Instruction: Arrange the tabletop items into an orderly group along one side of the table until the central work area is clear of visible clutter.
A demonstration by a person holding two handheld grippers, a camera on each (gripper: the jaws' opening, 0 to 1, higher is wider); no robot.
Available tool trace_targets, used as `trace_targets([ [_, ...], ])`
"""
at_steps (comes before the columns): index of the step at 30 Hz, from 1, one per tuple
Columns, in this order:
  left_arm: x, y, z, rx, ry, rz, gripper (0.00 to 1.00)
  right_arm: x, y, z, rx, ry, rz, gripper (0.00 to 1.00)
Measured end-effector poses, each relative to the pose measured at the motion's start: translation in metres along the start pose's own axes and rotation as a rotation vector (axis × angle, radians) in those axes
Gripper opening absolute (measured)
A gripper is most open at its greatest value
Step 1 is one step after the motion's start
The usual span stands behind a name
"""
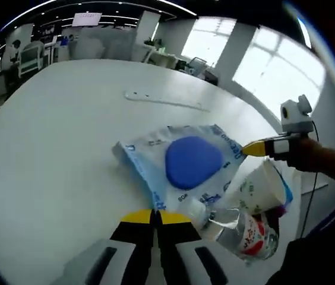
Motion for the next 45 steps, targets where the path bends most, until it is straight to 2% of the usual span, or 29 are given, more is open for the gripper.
trace_targets([
  [7,-0.003,-0.018,-0.004,0.004,-0.02,0.044,0.0,0.002,-0.008,0.002,-0.002,0.027,0.061,0.0],
  [11,-0.004,-0.028,-0.001,-0.001,-0.012,0.057,0.0,0.004,-0.014,0.007,-0.001,0.036,0.075,0.0],
  [15,-0.006,-0.041,0.009,-0.022,0.007,0.075,0.0,0.013,-0.022,0.018,-0.009,0.054,0.105,0.0],
  [23,-0.017,-0.058,0.033,-0.06,0.061,0.087,0.0,0.04,-0.016,0.034,-0.087,0.096,0.17,0.0],
  [37,-0.039,-0.071,0.076,-0.129,0.146,0.075,0.0,0.074,-0.006,0.072,-0.148,0.197,0.246,0.0],
  [45,-0.05,-0.073,0.096,-0.157,0.185,0.07,0.0,0.089,0.005,0.082,-0.155,0.265,0.27,0.0],
])
Point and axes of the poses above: the point that each gripper's makers call its tool centre point, and the gripper's own axes: x roughly backward along the fingers, z roughly to its right, y roughly out of its underside, the point moved 6 cm from there along x, roughly backward along the fingers, and after that the axes turned 3 degrees about -x, right-handed, at the moved point
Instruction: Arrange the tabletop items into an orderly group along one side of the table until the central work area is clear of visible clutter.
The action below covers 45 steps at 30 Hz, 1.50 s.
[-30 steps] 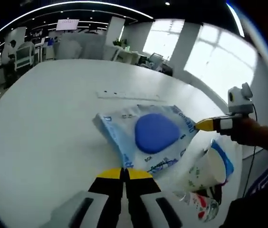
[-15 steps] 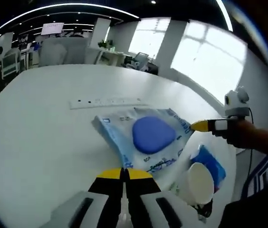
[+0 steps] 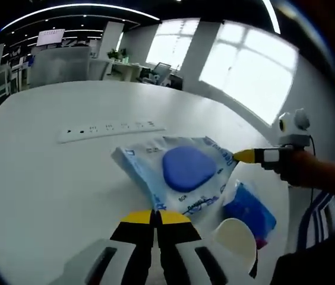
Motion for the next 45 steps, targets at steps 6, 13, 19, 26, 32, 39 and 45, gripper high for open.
trace_targets([
  [6,-0.008,0.0,0.009,-0.018,0.009,-0.005,0.0,-0.003,0.0,0.012,0.033,0.047,0.013,0.0],
  [13,-0.011,0.005,0.007,-0.023,-0.006,-0.026,0.0,-0.009,0.005,0.016,0.079,0.062,-0.003,0.0],
  [19,-0.008,0.008,0.002,-0.02,-0.029,-0.043,0.0,-0.013,0.011,0.009,0.088,0.054,-0.028,0.0],
  [26,-0.013,0.016,0.001,-0.073,-0.035,-0.074,0.01,-0.02,0.016,0.014,0.112,0.056,-0.063,0.0],
  [32,-0.013,0.02,0.0,-0.087,-0.052,-0.095,0.02,-0.022,0.025,0.013,0.106,0.05,-0.075,0.0],
  [39,-0.012,0.021,-0.007,-0.16,-0.089,-0.089,0.02,-0.023,0.024,0.012,0.189,0.044,-0.031,0.0],
  [45,-0.009,0.014,-0.011,-0.143,-0.096,-0.055,0.09,-0.022,0.016,0.009,0.19,0.032,-0.006,0.07],
])
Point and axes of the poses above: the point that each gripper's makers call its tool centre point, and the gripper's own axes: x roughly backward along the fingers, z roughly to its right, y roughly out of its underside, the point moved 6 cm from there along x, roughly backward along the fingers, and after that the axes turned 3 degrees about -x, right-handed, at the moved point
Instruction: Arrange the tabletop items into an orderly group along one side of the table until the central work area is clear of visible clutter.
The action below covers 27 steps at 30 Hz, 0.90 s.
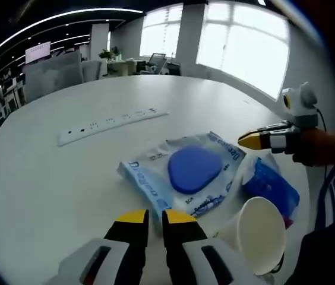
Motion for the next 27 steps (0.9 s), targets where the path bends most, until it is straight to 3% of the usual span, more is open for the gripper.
trace_targets([
  [7,0.004,-0.014,-0.004,-0.002,0.007,0.058,0.19,0.011,-0.002,0.004,-0.054,0.015,0.033,0.18],
  [13,0.007,-0.018,-0.003,-0.056,0.043,0.06,0.27,0.028,-0.004,-0.005,-0.059,0.017,0.059,0.27],
  [18,0.01,-0.029,0.01,-0.133,0.116,0.071,0.27,0.05,-0.003,-0.017,-0.039,0.027,0.083,0.3],
  [23,0.012,-0.05,0.027,-0.217,0.221,0.121,0.28,0.074,-0.002,-0.034,-0.039,0.019,0.123,0.37],
  [27,0.013,-0.059,0.039,-0.271,0.275,0.115,0.29,0.09,0.002,-0.044,-0.032,0.038,0.142,0.38],
])
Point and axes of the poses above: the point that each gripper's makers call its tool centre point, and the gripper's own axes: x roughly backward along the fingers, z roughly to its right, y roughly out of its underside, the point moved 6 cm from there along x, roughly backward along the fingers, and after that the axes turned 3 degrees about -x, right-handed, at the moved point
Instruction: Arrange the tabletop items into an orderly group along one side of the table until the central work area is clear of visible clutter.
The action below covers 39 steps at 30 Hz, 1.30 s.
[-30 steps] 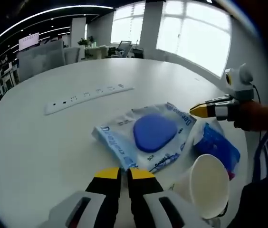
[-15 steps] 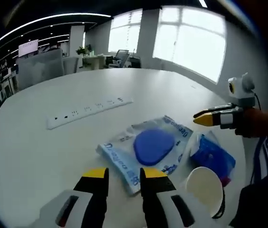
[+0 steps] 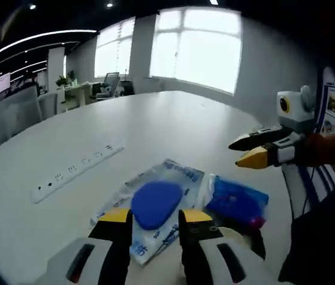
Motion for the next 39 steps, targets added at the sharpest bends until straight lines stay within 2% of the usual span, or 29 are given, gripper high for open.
trace_targets([
  [3,-0.003,-0.006,0.008,-0.039,0.045,-0.012,0.29,0.017,0.005,-0.009,-0.016,0.036,-0.005,0.4],
  [5,-0.008,-0.012,0.016,-0.08,0.101,-0.016,0.29,0.026,0.008,-0.012,-0.009,0.055,-0.003,0.43],
  [7,-0.01,-0.013,0.019,-0.099,0.113,-0.02,0.29,0.029,0.01,-0.014,-0.005,0.065,-0.001,0.45],
  [8,-0.014,-0.018,0.024,-0.135,0.142,-0.027,0.29,0.038,0.017,-0.016,-0.01,0.09,-0.012,0.45],
  [9,-0.016,-0.019,0.026,-0.138,0.15,-0.032,0.29,0.041,0.019,-0.017,-0.018,0.096,-0.011,0.45],
  [14,-0.026,-0.026,0.039,-0.191,0.209,-0.051,0.29,0.062,0.038,-0.022,-0.164,0.133,-0.01,0.45],
  [17,-0.031,-0.028,0.045,-0.214,0.248,-0.061,0.28,0.07,0.048,-0.024,-0.179,0.148,-0.01,0.43],
  [21,-0.038,-0.03,0.051,-0.25,0.287,-0.08,0.27,0.076,0.063,-0.028,-0.242,0.149,-0.039,0.42],
  [29,-0.05,-0.027,0.062,-0.322,0.365,-0.13,0.25,0.079,0.079,-0.036,-0.297,0.151,-0.064,0.38],
  [34,-0.057,-0.025,0.063,-0.346,0.384,-0.157,0.23,0.075,0.088,-0.038,-0.331,0.149,-0.087,0.37],
  [36,-0.061,-0.022,0.063,-0.367,0.388,-0.188,0.23,0.071,0.095,-0.039,-0.37,0.154,-0.109,0.36],
  [39,-0.066,-0.021,0.063,-0.368,0.399,-0.201,0.23,0.068,0.101,-0.039,-0.415,0.151,-0.121,0.35],
])
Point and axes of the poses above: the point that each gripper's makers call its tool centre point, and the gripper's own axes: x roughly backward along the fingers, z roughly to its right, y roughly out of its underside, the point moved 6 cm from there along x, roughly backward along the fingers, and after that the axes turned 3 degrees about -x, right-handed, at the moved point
